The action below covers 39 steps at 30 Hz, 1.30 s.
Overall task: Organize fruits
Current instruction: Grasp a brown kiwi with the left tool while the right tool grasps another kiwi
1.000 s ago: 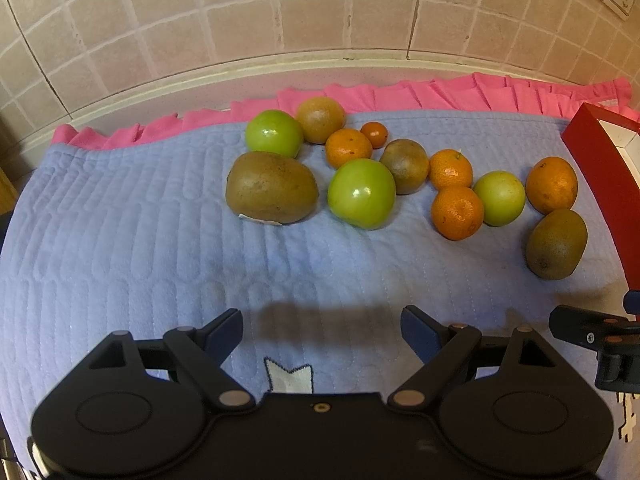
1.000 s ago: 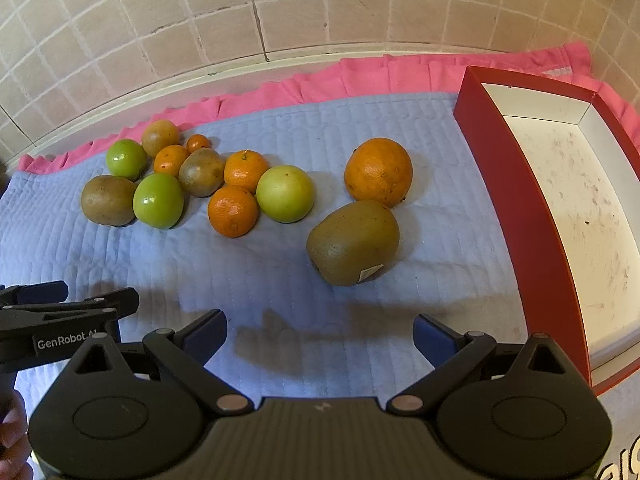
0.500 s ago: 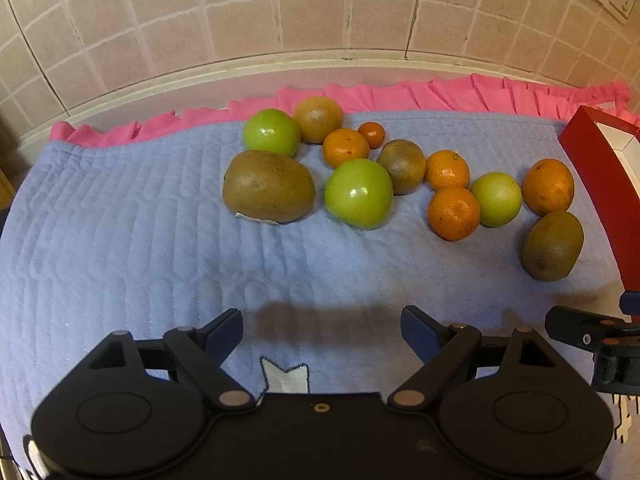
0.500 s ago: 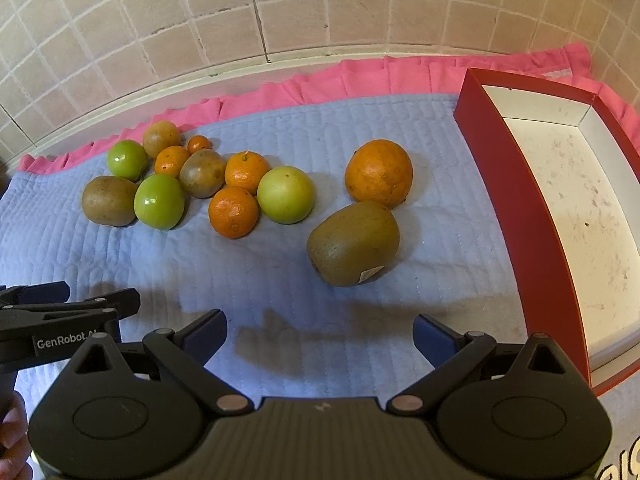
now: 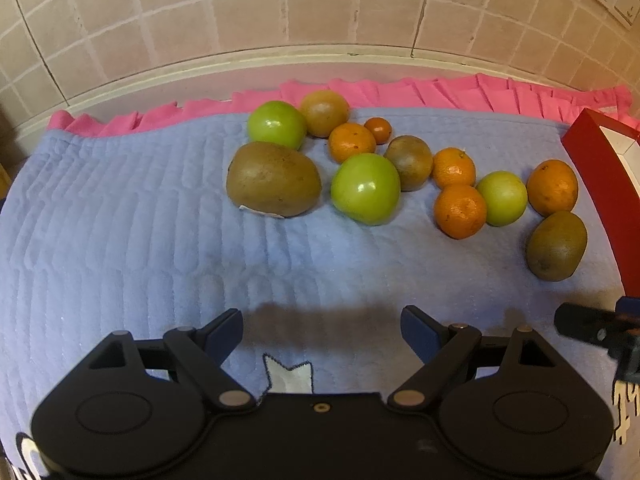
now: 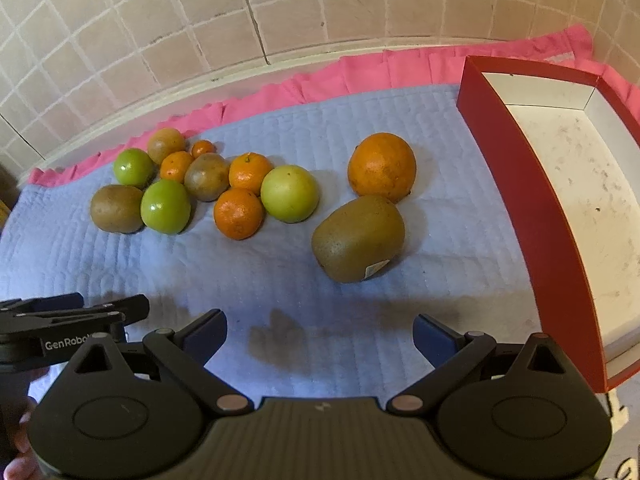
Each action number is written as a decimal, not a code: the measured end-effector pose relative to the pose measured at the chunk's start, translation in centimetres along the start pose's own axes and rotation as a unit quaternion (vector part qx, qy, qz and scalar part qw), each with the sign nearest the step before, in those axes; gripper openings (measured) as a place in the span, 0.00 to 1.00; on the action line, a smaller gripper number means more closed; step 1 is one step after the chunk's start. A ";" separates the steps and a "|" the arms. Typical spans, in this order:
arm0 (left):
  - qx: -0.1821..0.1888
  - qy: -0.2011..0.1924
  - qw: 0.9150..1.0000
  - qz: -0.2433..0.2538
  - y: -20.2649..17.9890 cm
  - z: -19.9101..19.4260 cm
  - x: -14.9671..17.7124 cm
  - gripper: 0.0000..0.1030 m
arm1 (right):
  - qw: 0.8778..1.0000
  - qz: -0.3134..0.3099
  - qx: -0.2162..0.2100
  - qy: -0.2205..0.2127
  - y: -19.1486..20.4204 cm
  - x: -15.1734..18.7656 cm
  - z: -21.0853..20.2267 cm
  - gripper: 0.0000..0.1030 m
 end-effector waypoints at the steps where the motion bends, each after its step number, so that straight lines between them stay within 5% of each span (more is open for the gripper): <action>1: 0.002 -0.003 1.000 0.002 0.2 0.1 0.0 0.99 | 1.000 -0.002 -0.007 -0.007 -0.1 -0.1 0.0 0.98; 7: -0.009 -0.045 0.999 0.029 2.7 0.6 -0.7 0.98 | 0.998 -0.015 -0.023 -0.055 -1.8 -1.7 0.6 0.88; 10: -0.017 -0.058 0.997 0.046 4.1 1.1 -1.8 0.79 | 0.996 -0.047 -0.004 -0.073 -2.7 -2.4 1.7 0.79; 15: -0.027 -0.088 0.989 0.117 3.5 2.4 -3.5 0.79 | 0.994 -0.076 -0.027 -0.075 -2.0 -3.1 3.9 0.75; 19: -0.027 -0.092 0.987 0.129 3.6 3.4 -4.5 0.79 | 0.993 -0.085 -0.028 -0.073 -1.3 -3.4 5.0 0.77; 23: 0.015 -0.089 0.992 0.092 4.8 4.4 -5.7 0.82 | 0.992 -0.101 -0.020 -0.073 -0.7 -3.8 6.4 0.77; 27: 0.043 -0.094 0.988 0.119 4.6 5.2 -6.4 0.84 | 0.992 -0.101 -0.036 -0.063 -0.2 -3.7 7.7 0.98; 31: 0.058 -0.101 0.987 0.108 4.8 5.8 -7.2 0.85 | 0.993 -0.097 -0.021 -0.071 0.2 -3.8 7.9 0.99; 32: 0.060 -0.106 0.987 0.102 4.9 5.8 -7.3 0.82 | 0.992 -0.098 -0.020 -0.079 0.1 -3.8 7.7 0.97; 34: 0.063 -0.122 0.986 0.094 4.8 5.6 -7.3 0.78 | 0.989 -0.102 -0.004 -0.111 -0.3 -4.1 6.9 0.66; 39: 0.065 -0.158 0.984 0.052 5.4 4.4 -6.6 0.77 | 0.986 -0.086 -0.055 -0.133 -0.8 -3.5 4.6 0.66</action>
Point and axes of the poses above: each gripper's, at about its wrist camera, not at the fingertips, and z roughly the way its jaws point, y to its left, x to its underside, the point moved 10 cm from there along z, roughly the way its jaws point, and after that the axes turned 9 degrees about z, right-handed, at the moved point
